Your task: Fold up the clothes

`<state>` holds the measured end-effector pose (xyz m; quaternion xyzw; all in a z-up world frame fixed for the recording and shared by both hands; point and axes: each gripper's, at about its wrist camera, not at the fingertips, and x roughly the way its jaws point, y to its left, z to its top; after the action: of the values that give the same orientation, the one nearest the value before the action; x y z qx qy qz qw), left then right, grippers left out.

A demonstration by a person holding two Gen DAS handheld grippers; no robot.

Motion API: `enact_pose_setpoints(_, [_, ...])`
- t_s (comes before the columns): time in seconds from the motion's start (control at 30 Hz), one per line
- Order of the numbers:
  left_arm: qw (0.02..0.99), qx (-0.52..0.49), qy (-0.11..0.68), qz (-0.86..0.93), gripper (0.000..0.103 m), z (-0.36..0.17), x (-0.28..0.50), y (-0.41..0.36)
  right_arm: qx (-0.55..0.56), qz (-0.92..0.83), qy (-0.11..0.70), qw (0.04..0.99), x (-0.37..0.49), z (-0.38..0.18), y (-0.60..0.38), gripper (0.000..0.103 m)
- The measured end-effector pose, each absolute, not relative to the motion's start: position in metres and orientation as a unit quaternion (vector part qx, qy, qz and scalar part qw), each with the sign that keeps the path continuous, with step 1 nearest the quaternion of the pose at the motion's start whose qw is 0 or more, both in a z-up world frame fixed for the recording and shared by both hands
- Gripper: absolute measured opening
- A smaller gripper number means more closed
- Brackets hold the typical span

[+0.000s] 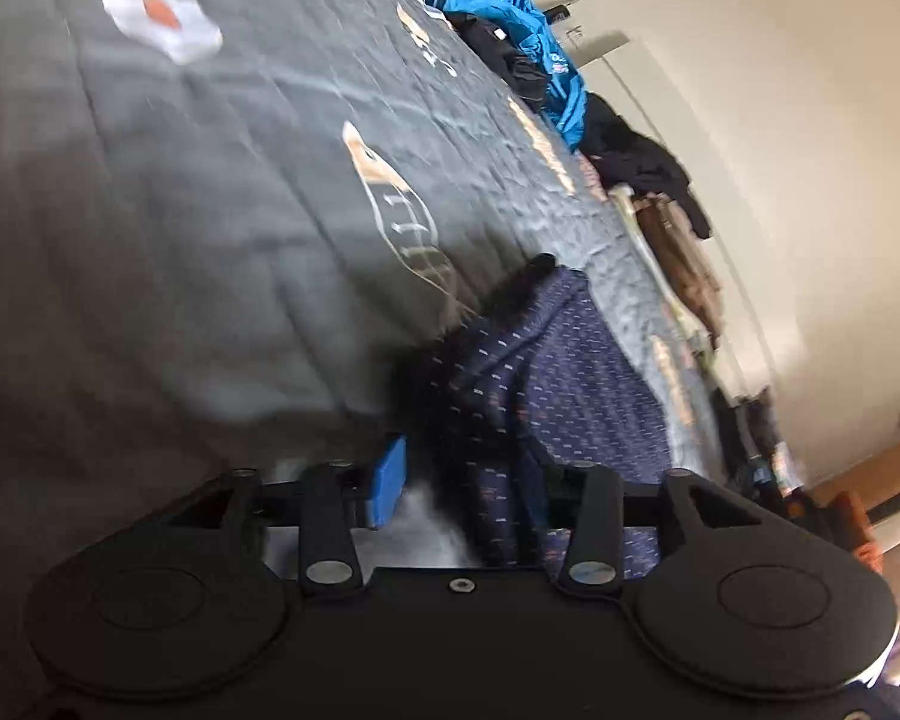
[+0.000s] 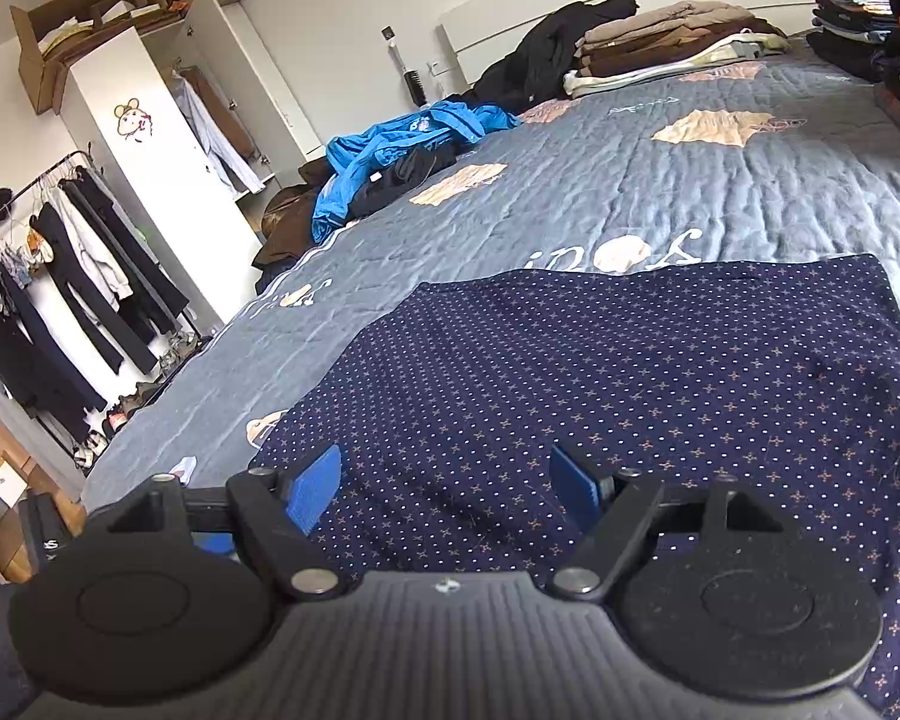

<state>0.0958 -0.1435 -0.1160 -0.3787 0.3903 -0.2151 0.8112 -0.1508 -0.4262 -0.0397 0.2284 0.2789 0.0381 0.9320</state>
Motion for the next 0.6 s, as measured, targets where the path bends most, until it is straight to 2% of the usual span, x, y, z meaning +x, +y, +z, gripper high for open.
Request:
enact_pose_setpoints(0.13, [0.804,-0.403,0.38,-0.219,0.076,-0.119,0.111,-0.158,0.224,0.04,0.285,0.931,-0.15,-0.042,-0.425,0.076])
enact_pose_setpoints(0.2, [0.809,-0.398,0.379,-0.208,0.076,-0.118,0.117,-0.166,0.226,0.039,0.285,0.931,-0.15,-0.043,-0.426,0.076])
enact_pose_setpoints(0.23, [0.814,-0.391,0.378,-0.202,0.073,-0.116,0.118,-0.17,0.227,0.038,0.285,0.93,-0.151,-0.043,-0.427,0.076])
enact_pose_setpoints(0.27, [0.821,-0.381,0.379,-0.194,0.06,-0.116,0.119,-0.174,0.228,0.037,0.285,0.93,-0.151,-0.044,-0.427,0.076])
enact_pose_setpoints(0.33, [0.831,-0.363,0.382,-0.179,0.042,-0.114,0.12,-0.18,0.23,0.036,0.286,0.929,-0.15,-0.044,-0.428,0.076])
enact_pose_setpoints(0.4, [0.839,-0.349,0.377,-0.179,0.035,-0.11,0.12,-0.183,0.231,0.036,0.287,0.929,-0.15,-0.045,-0.428,0.076])
enact_pose_setpoints(0.43, [0.845,-0.338,0.37,-0.186,0.029,-0.107,0.119,-0.184,0.231,0.036,0.288,0.929,-0.15,-0.045,-0.428,0.076])
enact_pose_setpoints(0.6, [0.881,-0.251,0.328,-0.23,0.023,-0.079,0.107,-0.199,0.235,0.035,0.286,0.928,-0.152,-0.045,-0.432,0.076])
